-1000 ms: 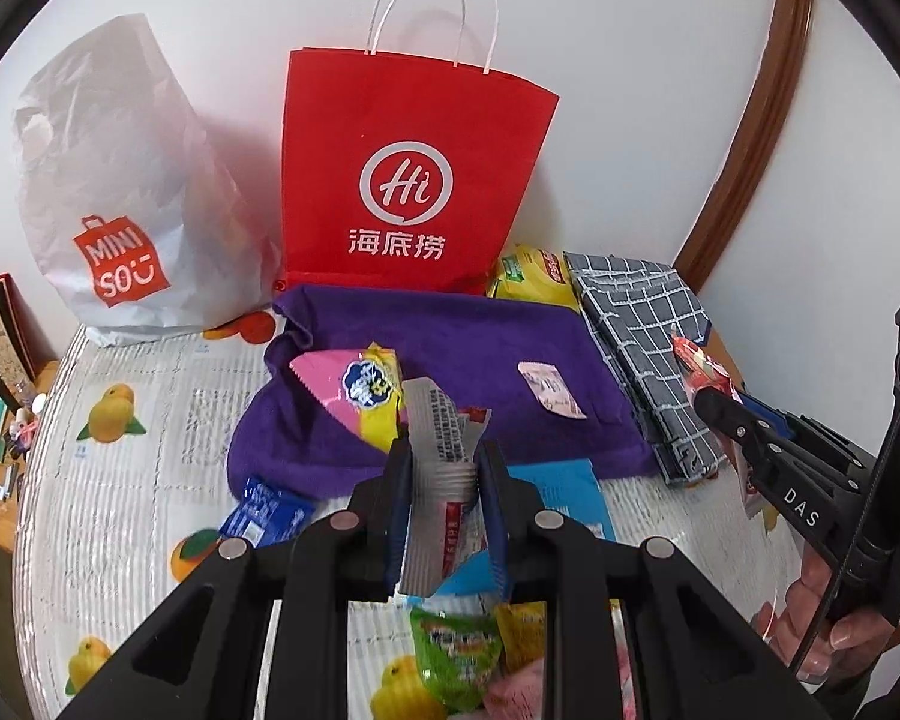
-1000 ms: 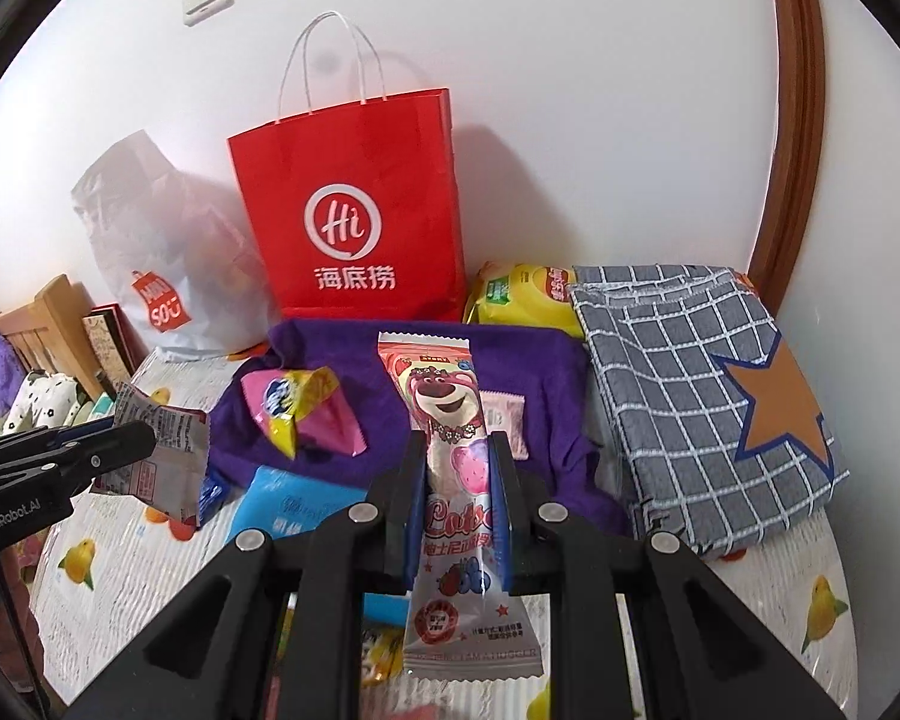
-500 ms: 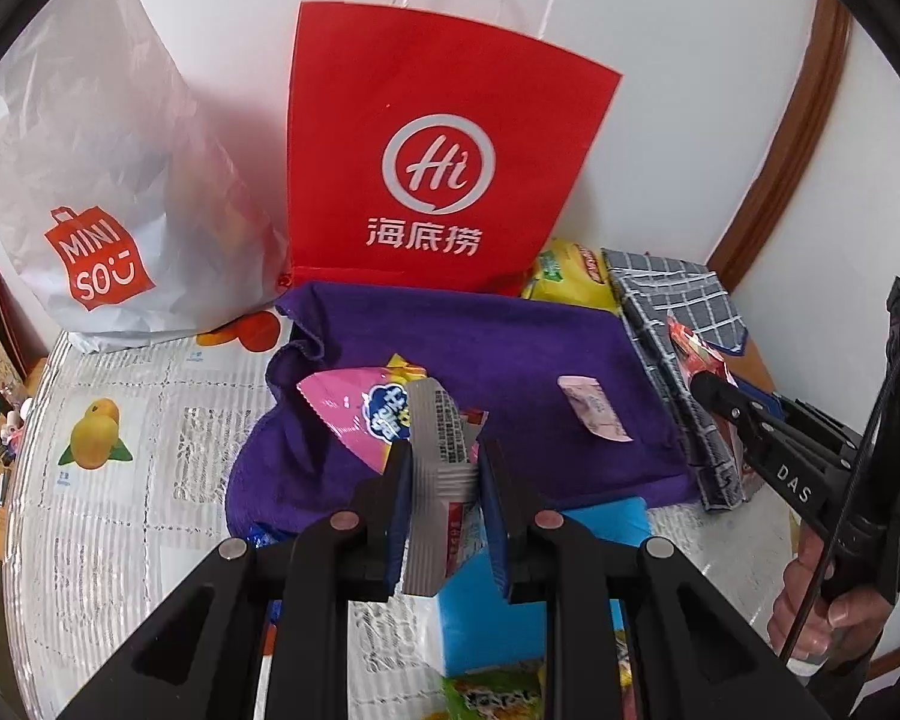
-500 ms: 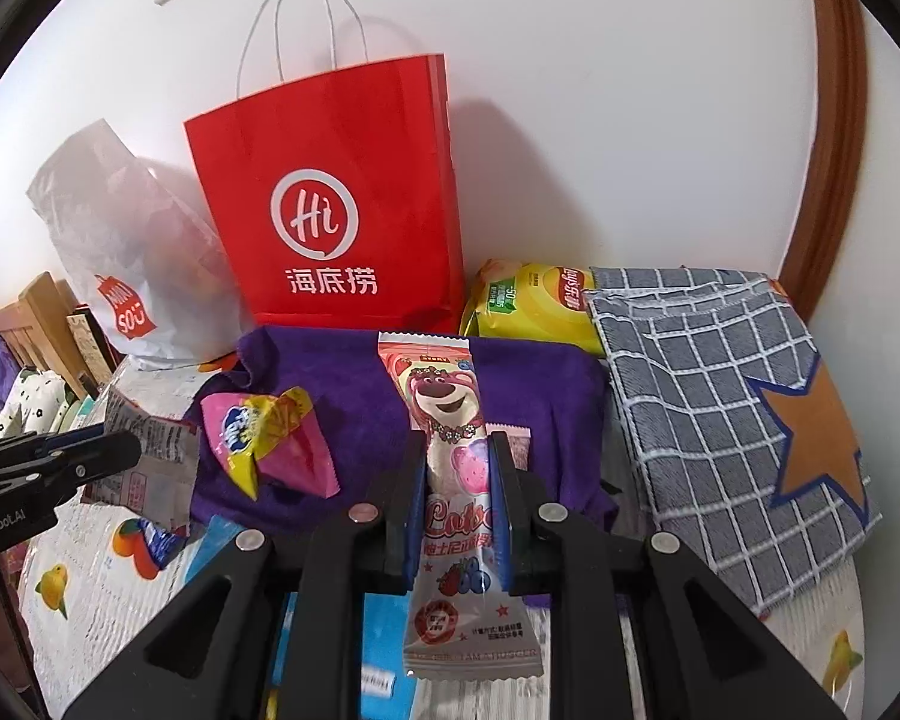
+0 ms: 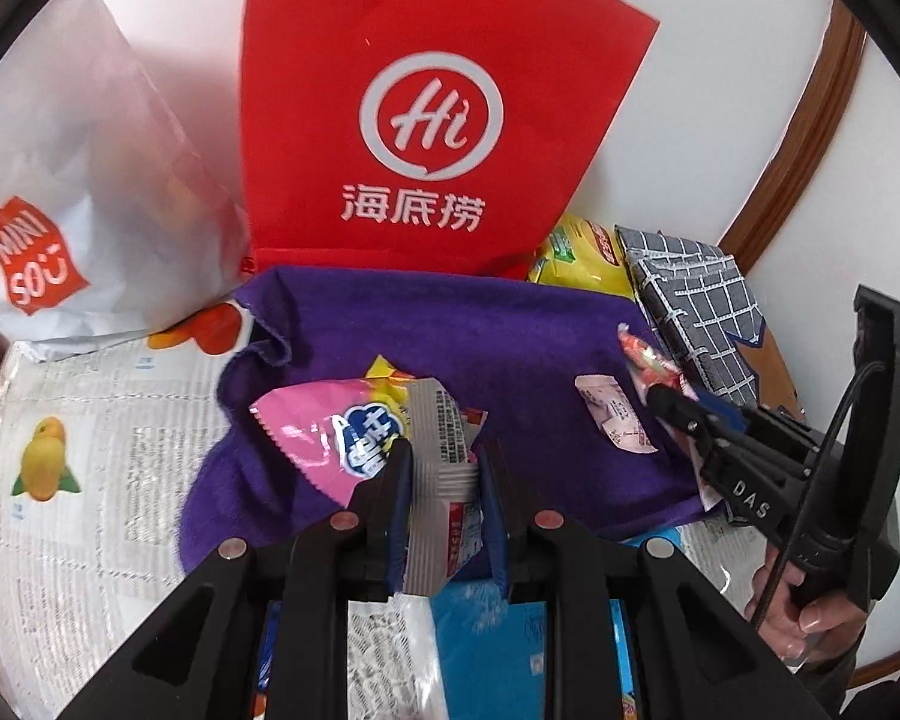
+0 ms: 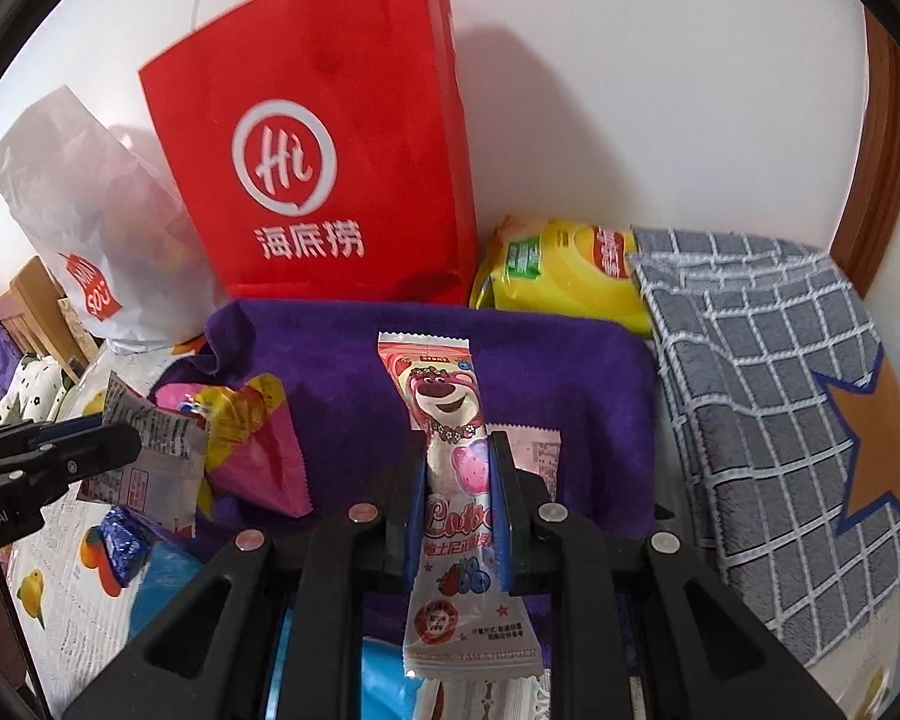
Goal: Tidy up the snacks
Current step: 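Open the right gripper over the towel while the left gripper releases the white packet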
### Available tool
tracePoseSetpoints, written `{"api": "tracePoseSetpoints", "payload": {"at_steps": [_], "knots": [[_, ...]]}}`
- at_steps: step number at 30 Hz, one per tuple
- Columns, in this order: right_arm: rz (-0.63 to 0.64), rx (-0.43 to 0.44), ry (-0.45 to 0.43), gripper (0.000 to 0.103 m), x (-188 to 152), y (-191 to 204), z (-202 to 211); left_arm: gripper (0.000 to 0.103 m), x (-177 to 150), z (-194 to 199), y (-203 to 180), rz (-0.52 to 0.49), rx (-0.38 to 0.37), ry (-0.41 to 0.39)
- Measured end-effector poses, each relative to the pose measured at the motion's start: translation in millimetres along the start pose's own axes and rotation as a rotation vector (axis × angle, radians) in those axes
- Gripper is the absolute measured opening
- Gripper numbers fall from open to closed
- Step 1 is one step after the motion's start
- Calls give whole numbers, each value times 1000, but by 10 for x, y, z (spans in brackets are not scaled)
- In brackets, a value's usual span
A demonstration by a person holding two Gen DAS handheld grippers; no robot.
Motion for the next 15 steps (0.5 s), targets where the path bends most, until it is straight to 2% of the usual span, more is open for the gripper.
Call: {"api": "tracePoseSetpoints", "payload": {"at_steps": [9, 15], "knots": [[-6, -1, 53, 19, -139, -98, -211, 21, -23, -378, -62, 6, -39, 47], [10, -7, 71, 20, -180, -90, -272, 22, 23, -422, -109, -7, -52, 36]]}}
Point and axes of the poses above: each gripper's, at about its wrist camera, not at the fingertips, and z roughly against the way its jaws point, y to its left, x to its top, the point moved 9 cm from there along -z, roughly the way its jaws point, and after that the axes turned 3 degrees about -z, right-handed, at the moved point
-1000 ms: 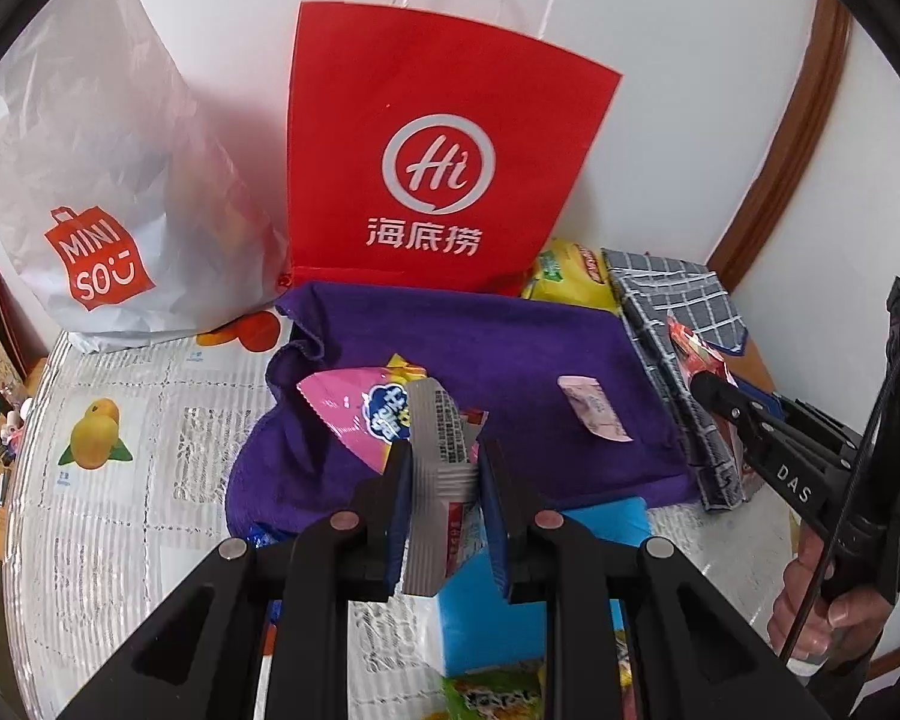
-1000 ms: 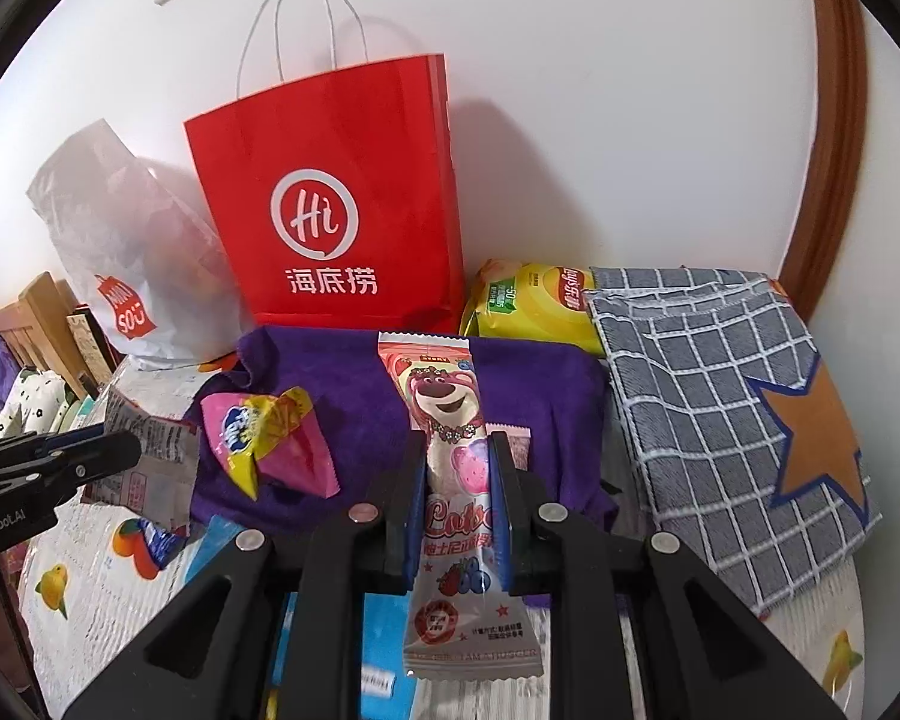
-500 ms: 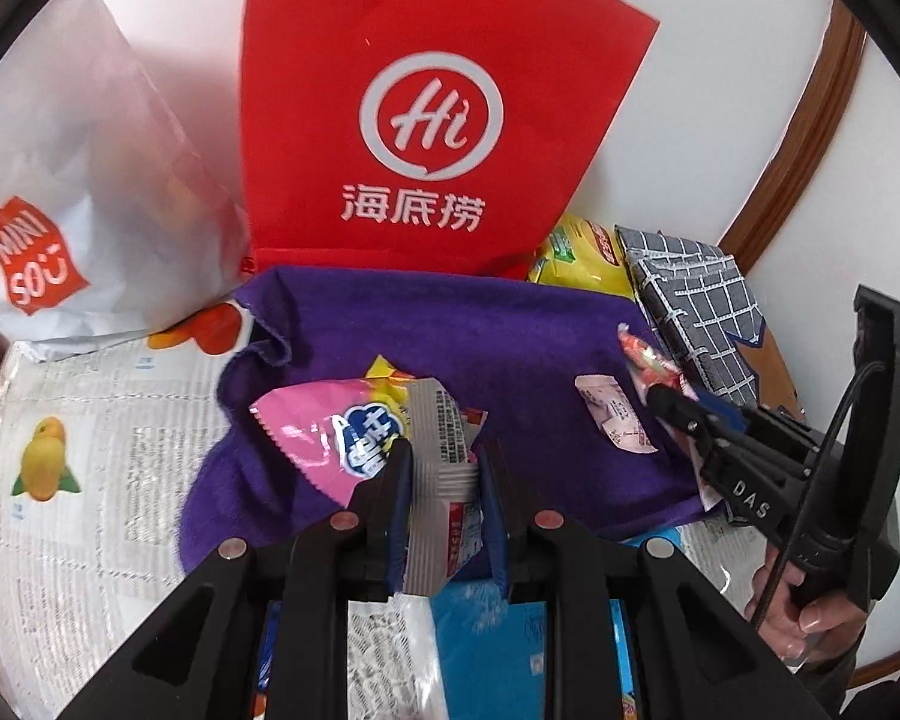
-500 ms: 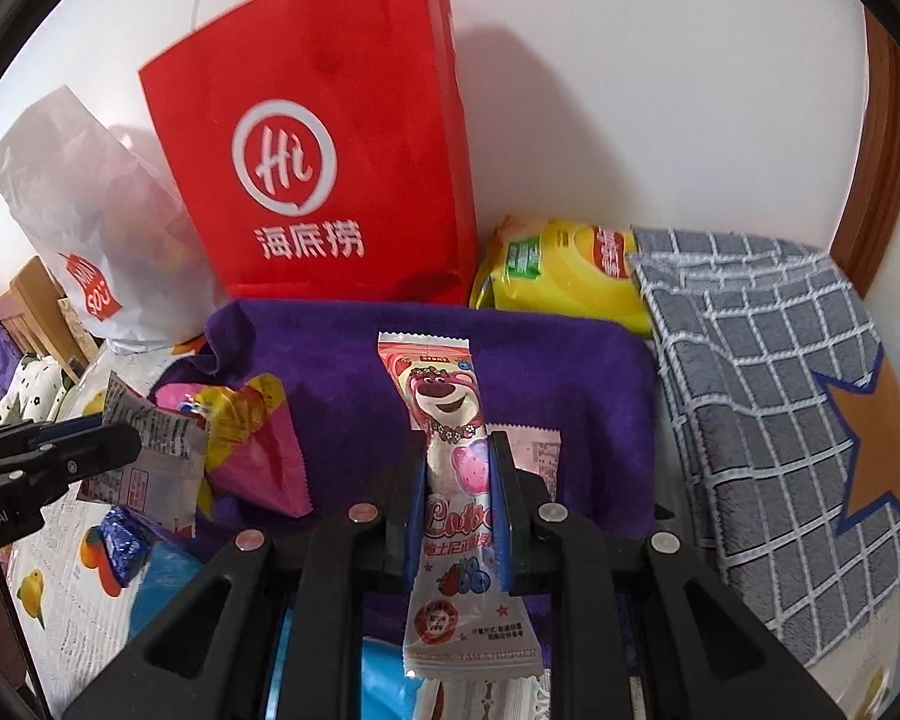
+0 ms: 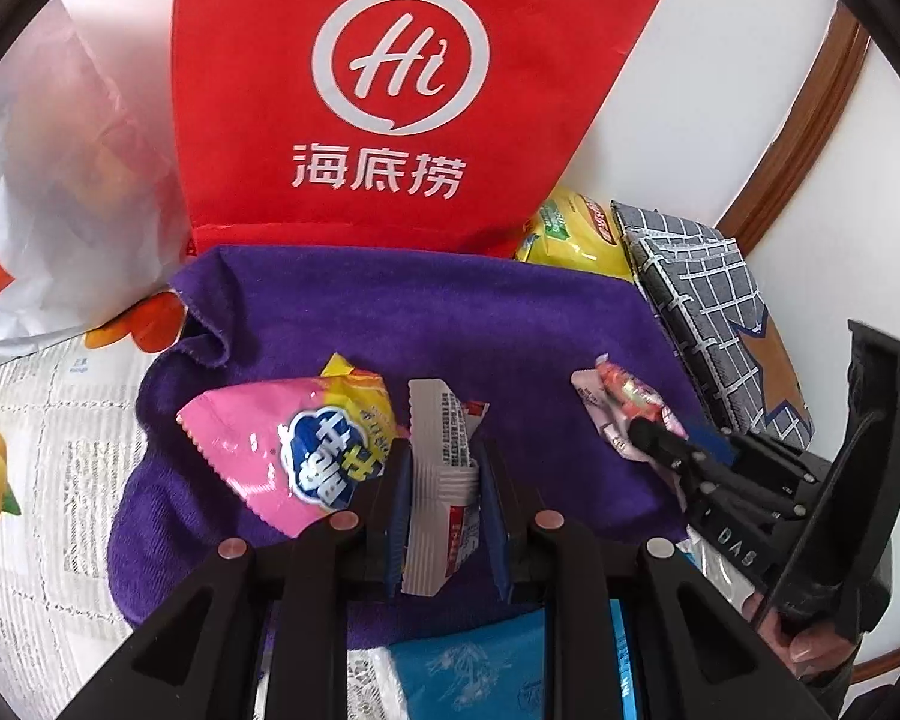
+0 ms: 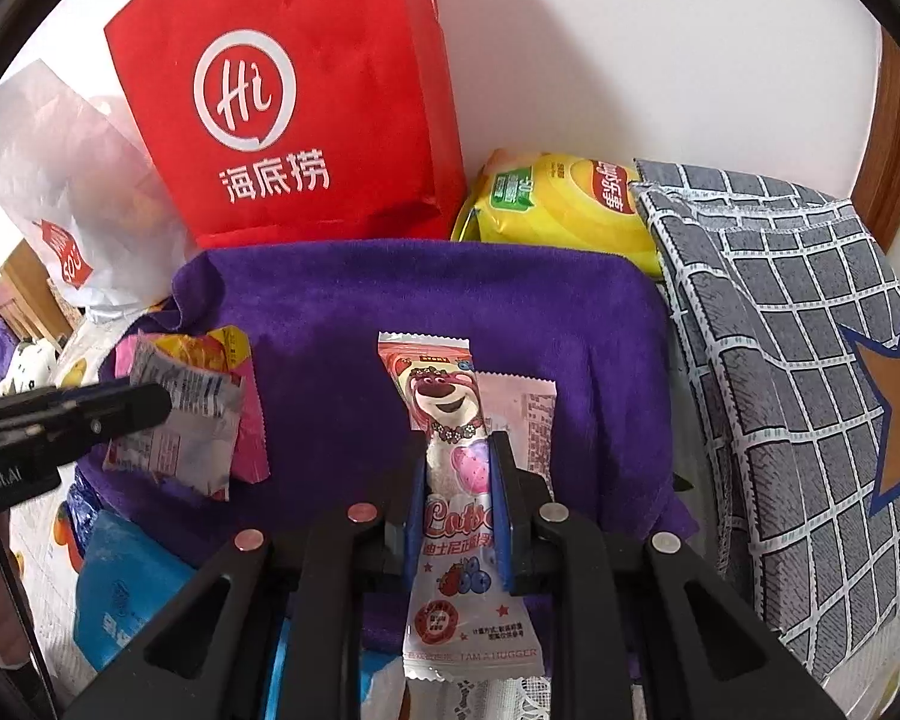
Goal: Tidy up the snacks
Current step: 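Open the right gripper over the towel while the left gripper releases the white packet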
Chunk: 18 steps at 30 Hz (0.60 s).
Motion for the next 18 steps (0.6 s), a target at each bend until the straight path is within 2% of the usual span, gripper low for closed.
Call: {"api": "tracePoseSetpoints", "payload": {"at_steps": [10, 12, 13, 16, 18], "knots": [[44, -17, -17, 25, -8, 35, 67, 23, -46, -132, -77, -6, -29, 31], [50, -30, -23, 32, -26, 18, 124, 27, -39, -128, -87, -8, -31, 37], [53, -34, -28, 38, -40, 11, 157, 33, -37, -121, -96, -7, -37, 42], [51, -40, -33, 44, -87, -12, 242, 57, -37, -71, -128, -9, -36, 47], [47, -49, -34, 45, -124, -32, 299, 61, -39, 6, -161, -21, -22, 32]]}}
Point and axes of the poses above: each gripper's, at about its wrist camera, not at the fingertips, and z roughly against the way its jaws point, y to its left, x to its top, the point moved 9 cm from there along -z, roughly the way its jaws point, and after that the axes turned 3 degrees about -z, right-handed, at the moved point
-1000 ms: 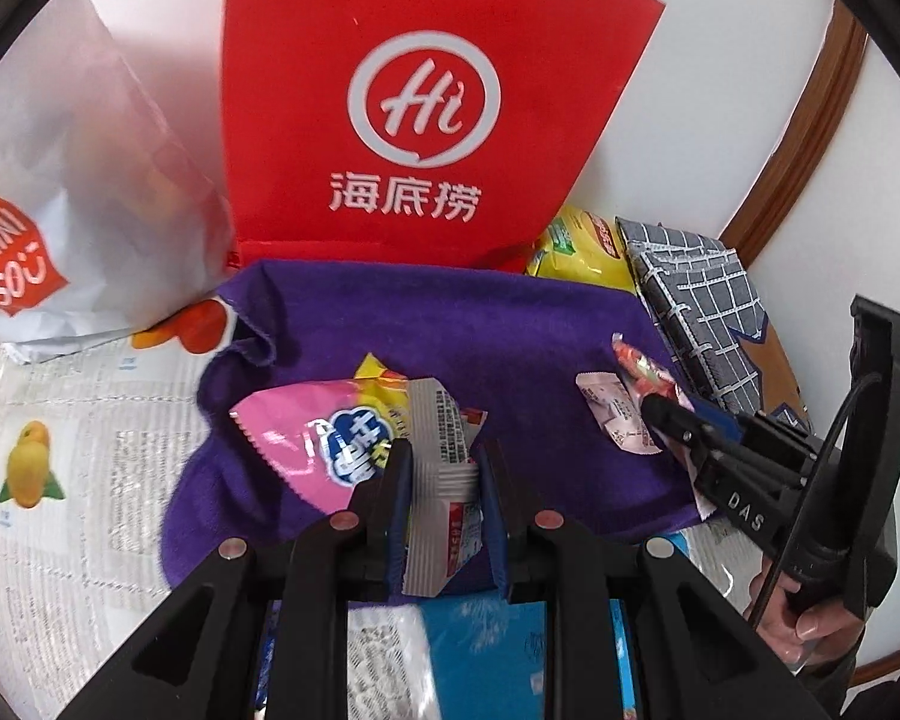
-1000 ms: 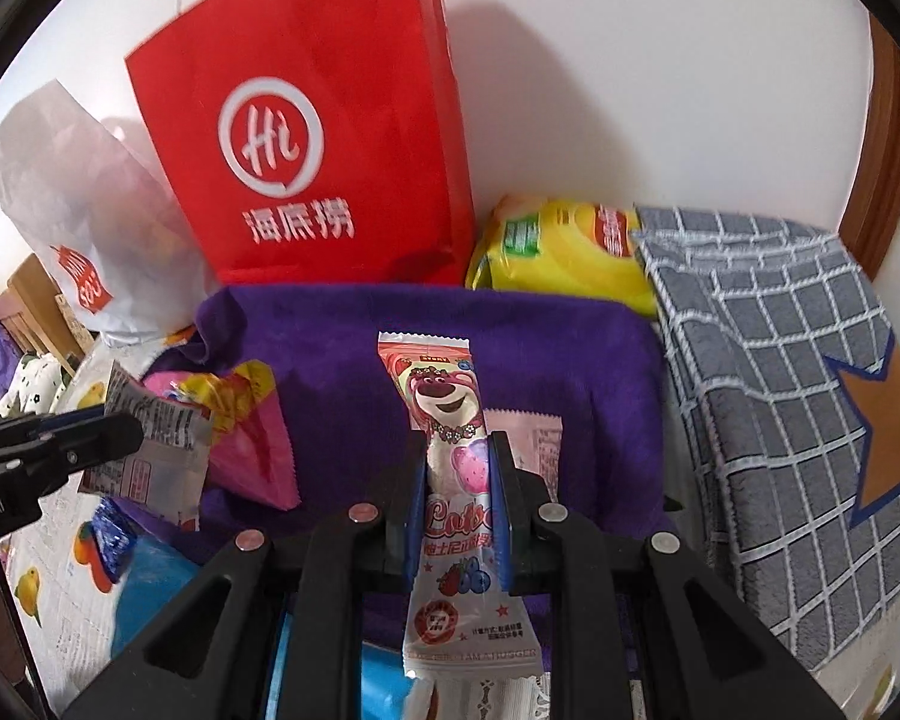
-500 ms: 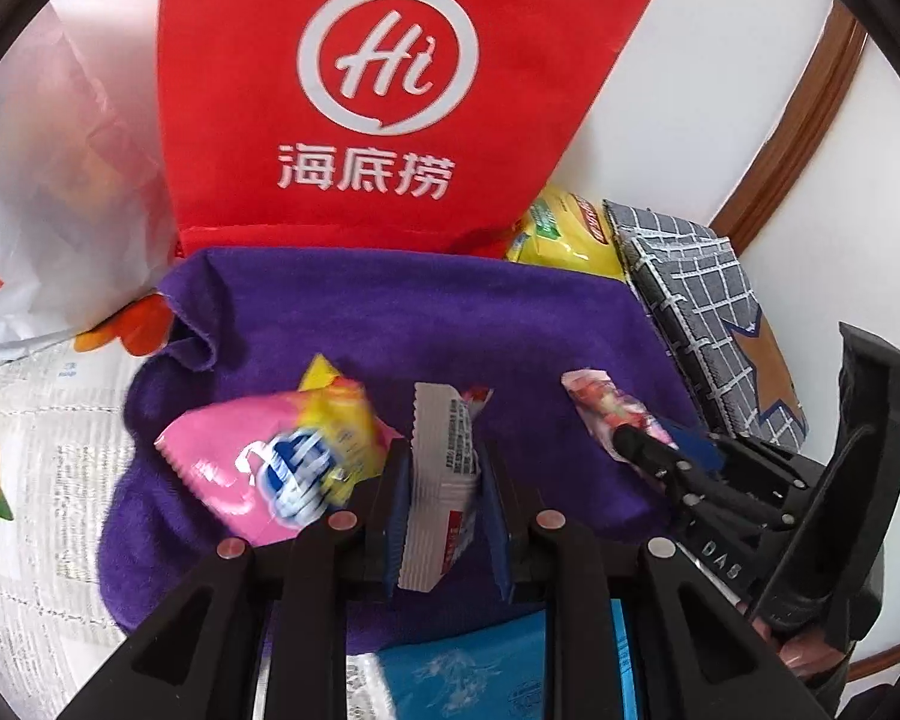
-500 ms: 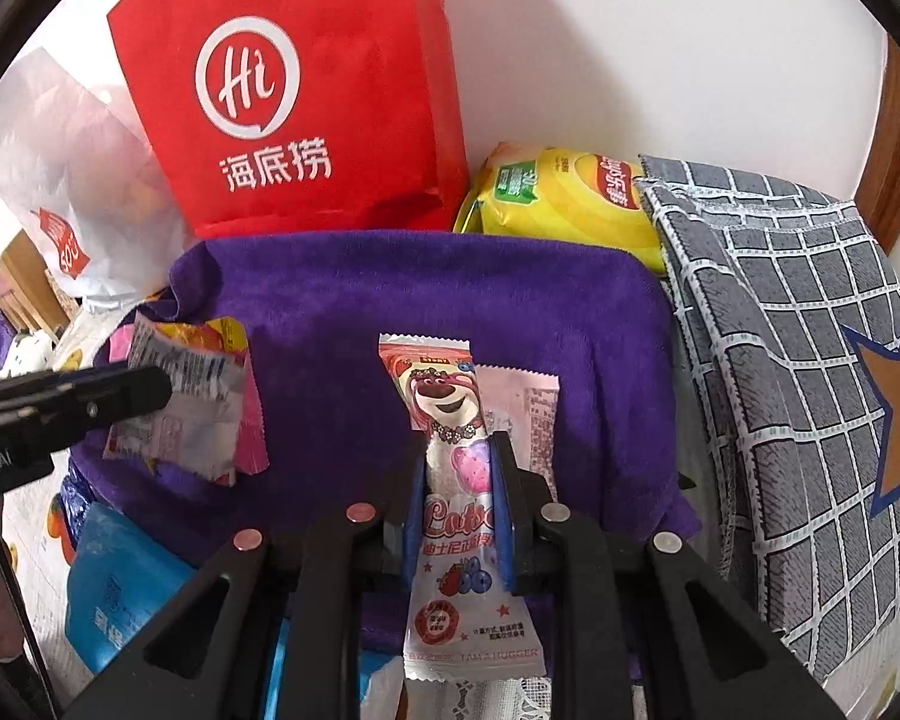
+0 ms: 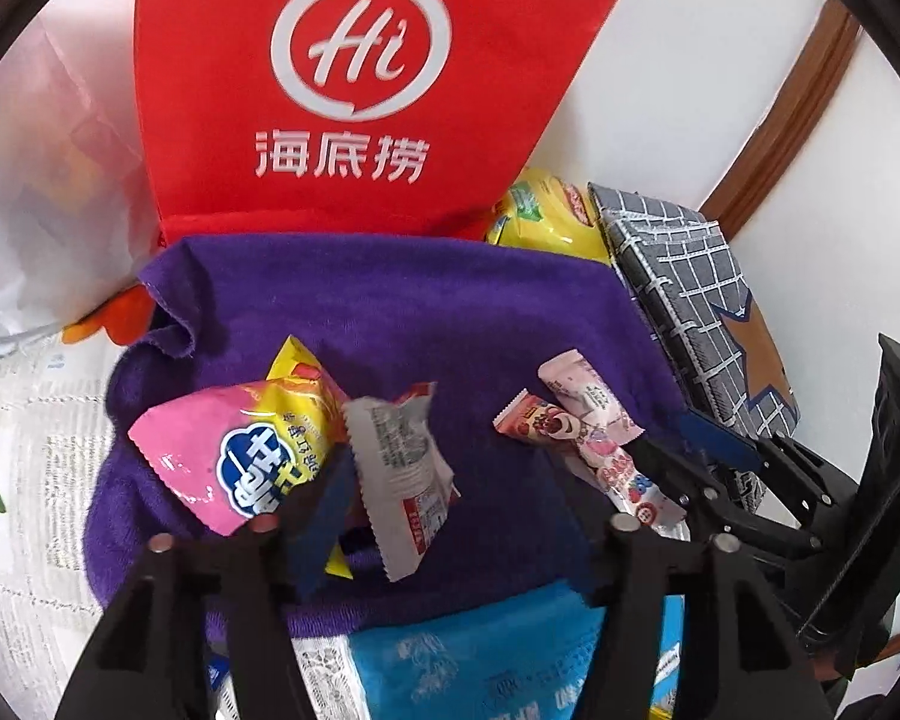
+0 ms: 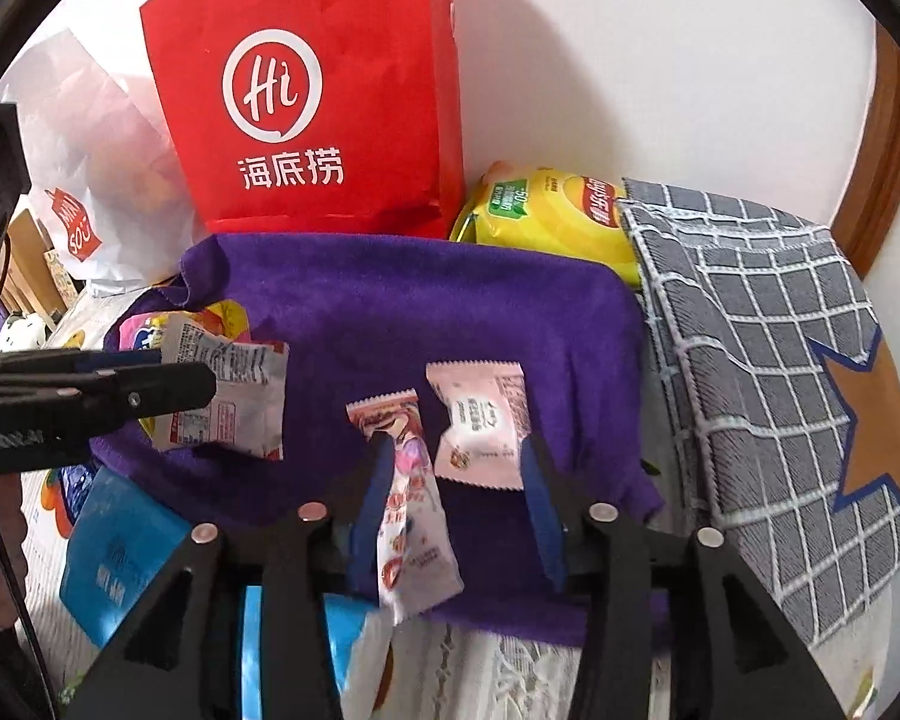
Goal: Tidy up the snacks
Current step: 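Open the right gripper over the towel while the left gripper releases the white packet, then withdraw both open grippers from the towel back over the scattered snacks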
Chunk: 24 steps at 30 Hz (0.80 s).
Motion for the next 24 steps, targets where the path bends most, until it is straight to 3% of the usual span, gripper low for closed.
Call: {"api": "tracePoseSetpoints", "payload": {"at_steps": [7, 14, 20, 24], "knots": [[-28, -37, -20, 47, -102, -85, 331, 65, -71, 363, -75, -32, 52, -36], [-25, -122, -54, 64, -265, -93, 768, 65, -268, 882, -110, -46, 109, -110], [-58, -142, -62, 72, -455, -74, 1121, 65, -562, 1171, -136, 1, 75, -120], [-30, -129, -97, 72, -602, -14, 1380, 65, -777, 1347, -96, 26, 96, -127]]}}
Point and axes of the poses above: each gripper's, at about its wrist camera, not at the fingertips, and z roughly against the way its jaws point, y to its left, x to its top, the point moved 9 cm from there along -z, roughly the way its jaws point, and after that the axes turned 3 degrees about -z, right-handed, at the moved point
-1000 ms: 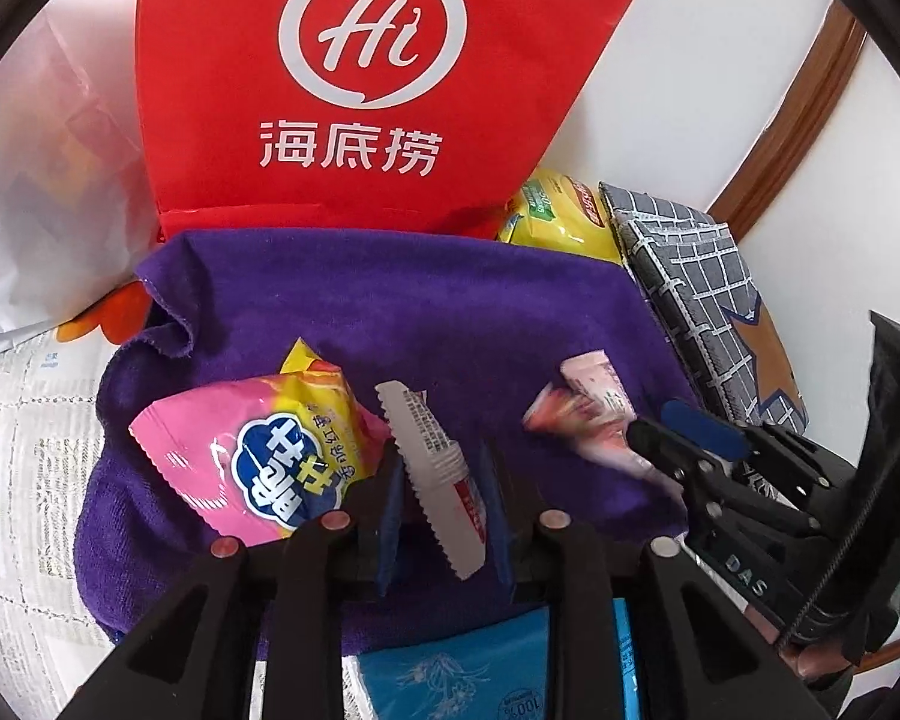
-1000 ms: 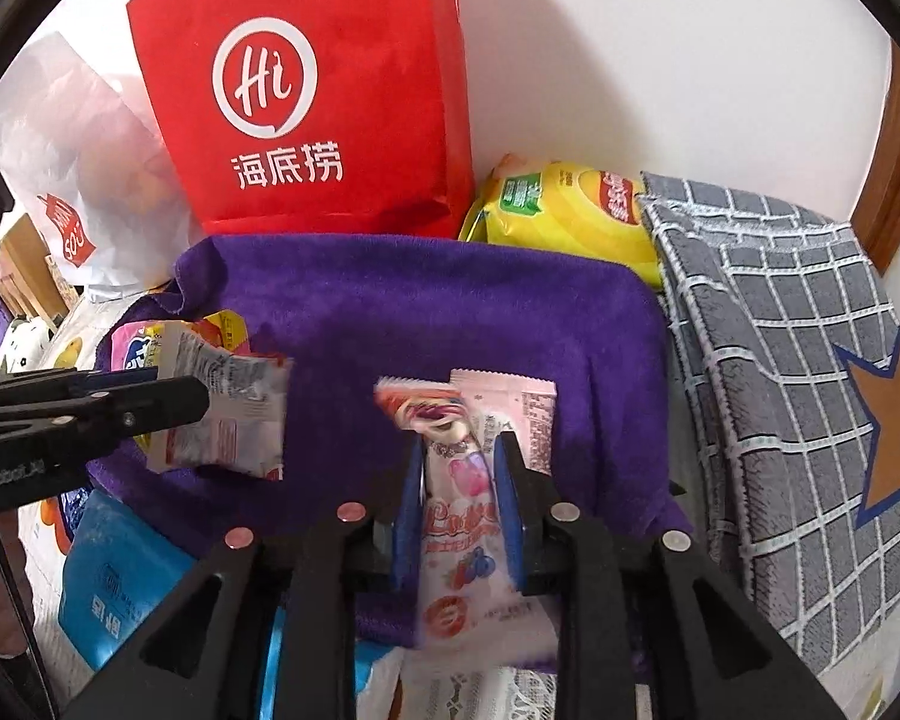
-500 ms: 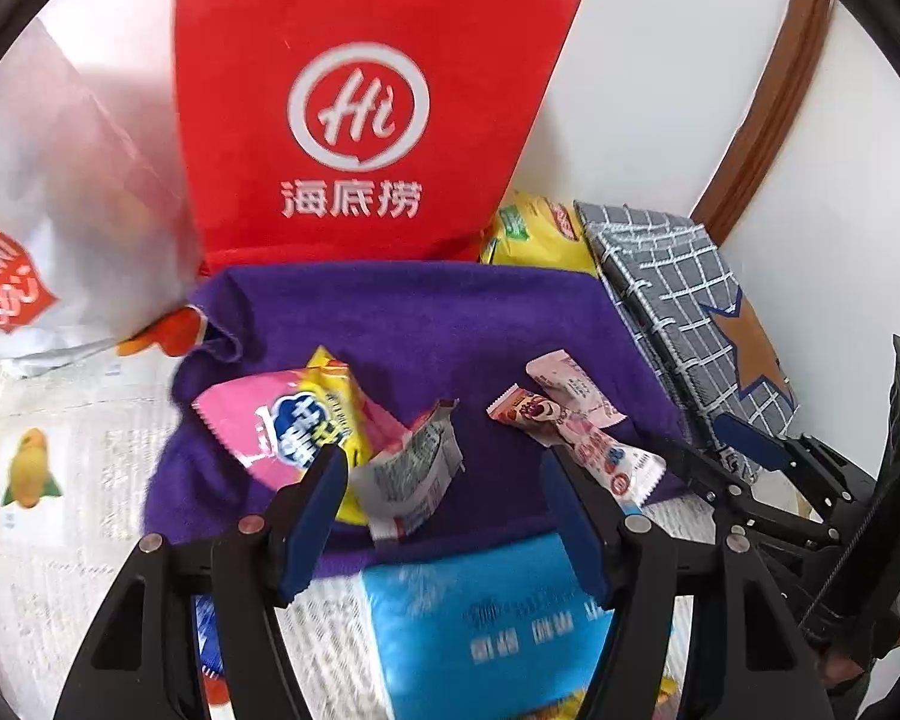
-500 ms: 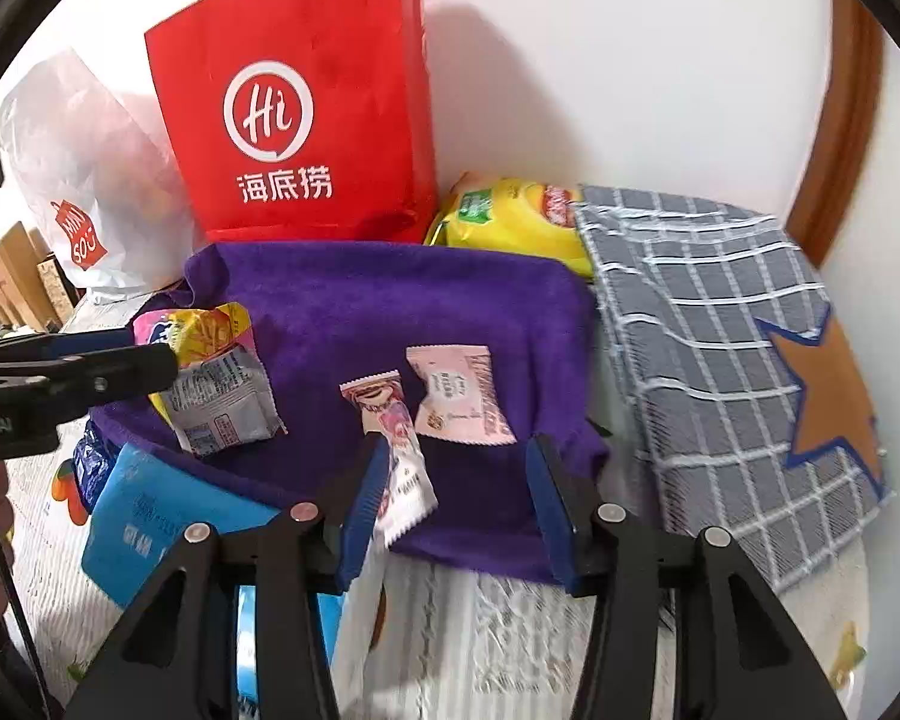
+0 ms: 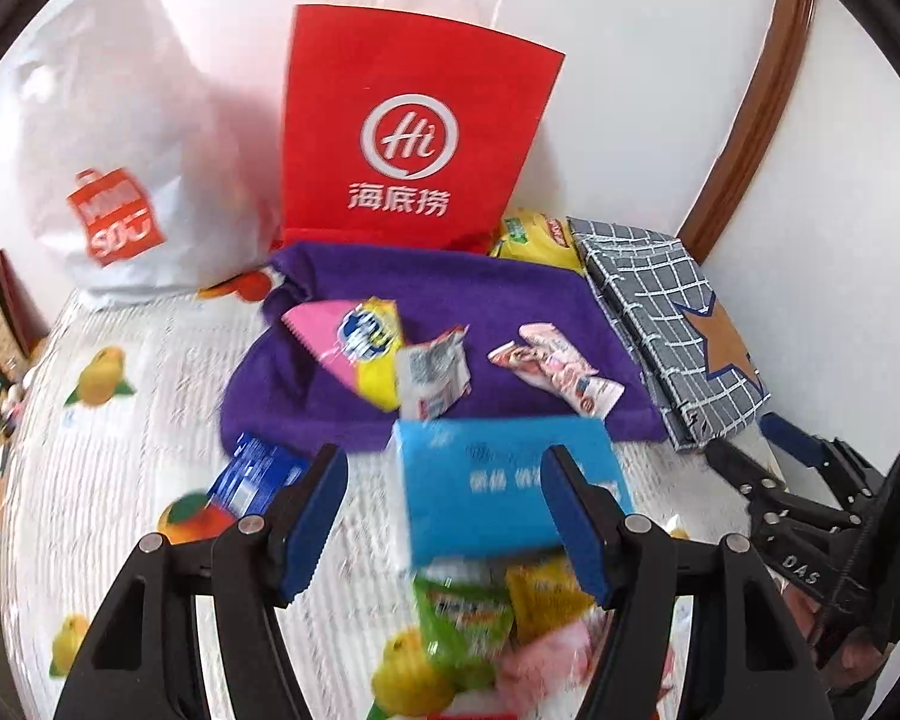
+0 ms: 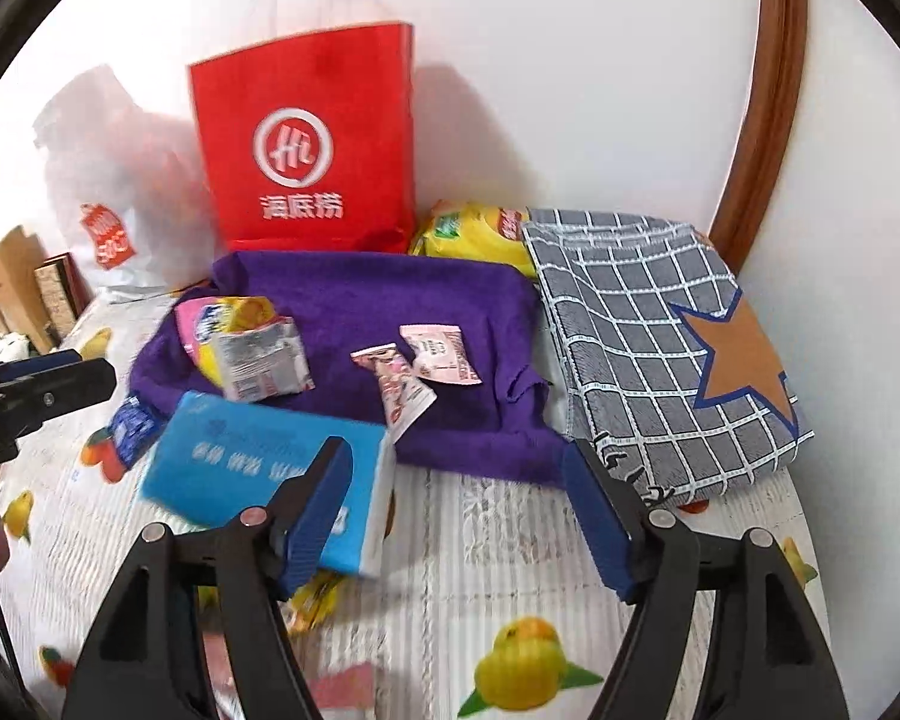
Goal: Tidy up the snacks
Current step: 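Withdraw both open grippers from the towel back over the scattered snacks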
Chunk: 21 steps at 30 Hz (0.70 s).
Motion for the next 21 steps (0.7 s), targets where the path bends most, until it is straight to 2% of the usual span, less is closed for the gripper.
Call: {"api": "tracePoseSetpoints", "payload": {"at_steps": [3, 6, 10, 14, 18, 21], "knots": [[21, -11, -8, 72, -97, 10, 168, 65, -143, 136, 19, 11, -13, 7], [14, -18, -17, 72, -204, 16, 307, 65, -261, 253, 65, 3, 29, 2], [-21, 80, -3, 72, -374, 88, 424, 65, -419, 377, 138, 10, 59, 4], [-15, 92, 36, 72, -569, 162, 466, 65, -568, 471, 224, 38, 66, 6], [-31, 186, 53, 72, -754, 330, 510, 65, -707, 532, 283, 61, 58, 5], [-20, 219, 72, 72, -866, 468, 468, 65, -807, 554, 332, 75, 57, 14]]}}
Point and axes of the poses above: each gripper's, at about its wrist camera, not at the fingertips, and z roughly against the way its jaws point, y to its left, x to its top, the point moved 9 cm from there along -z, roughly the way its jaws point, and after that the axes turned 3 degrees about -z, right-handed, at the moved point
